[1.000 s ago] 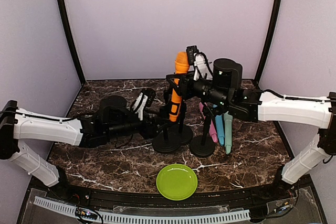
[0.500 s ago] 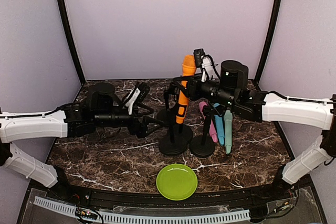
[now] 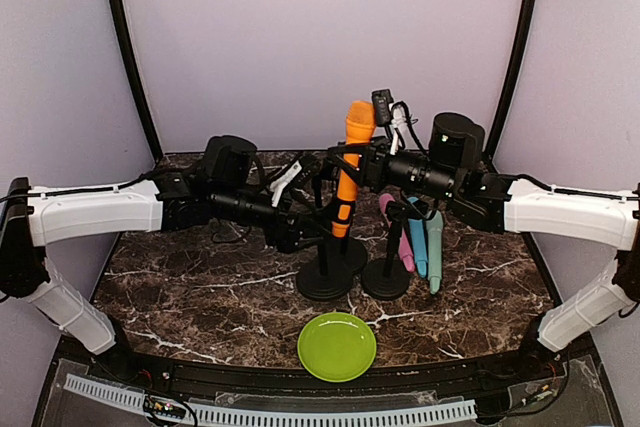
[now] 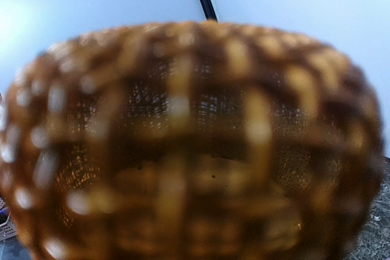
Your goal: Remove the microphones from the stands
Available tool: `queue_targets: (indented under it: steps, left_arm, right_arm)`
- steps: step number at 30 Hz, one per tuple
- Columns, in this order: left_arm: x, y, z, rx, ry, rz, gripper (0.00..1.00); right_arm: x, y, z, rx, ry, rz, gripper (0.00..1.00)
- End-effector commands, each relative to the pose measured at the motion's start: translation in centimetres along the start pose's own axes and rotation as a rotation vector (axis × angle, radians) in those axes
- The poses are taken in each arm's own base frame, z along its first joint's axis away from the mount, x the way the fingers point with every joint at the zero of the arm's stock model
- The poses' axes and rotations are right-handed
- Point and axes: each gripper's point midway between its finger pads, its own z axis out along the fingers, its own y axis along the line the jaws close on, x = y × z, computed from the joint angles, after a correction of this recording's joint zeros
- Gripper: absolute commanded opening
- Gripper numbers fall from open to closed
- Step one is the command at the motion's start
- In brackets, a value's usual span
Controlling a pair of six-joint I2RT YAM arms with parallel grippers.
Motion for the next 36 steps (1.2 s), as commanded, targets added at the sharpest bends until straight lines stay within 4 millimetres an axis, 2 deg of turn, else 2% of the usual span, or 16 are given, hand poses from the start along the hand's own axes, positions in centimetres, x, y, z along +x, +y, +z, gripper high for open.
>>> queue_targets:
  steps: [1,5,6,11,22,32,36]
  left_arm:
    - [0.0,-0.3,0.1,0.038,0.030,0.028,0.77]
    - [-0.1,-0.2,0.2,0.033,0.027,0.026,0.63]
    - [-0.1,-0.1,0.3,0.032,0.025,0.026,0.57]
    - [-0.5,0.0,0.5,0.032,0.010,0.025,0.41]
    - [-0.6,-0.1,0.8,0.047,-0.003,0.009,0.38]
    - [-0.8,-0.3,0.4,0.047,-0.023,0.026,0.01]
    - [-0.7,0.0,-0.1,0.010,-0.026,0.055,0.00]
  right_arm:
    - [-5.8,3.3,-1.7,-0.123,-0.185,-0.031,0.00]
    - [-5.6,3.6,-1.5,-0.147,-0.176,-0.038,0.00]
    - [-5.5,3.7,-1.4,-0.155,-0.170,-0.039,0.00]
    - [-5.5,4.0,-1.2,-0.173,-0.163,-0.042,0.00]
    - [-5.4,3.9,-1.1,-0.171,-0.162,-0.041,0.00]
    - [-5.2,3.3,-1.1,-0.136,-0.160,-0.037,0.00]
    - [-5.2,2.7,-1.1,-0.101,-0.168,-0.017,0.00]
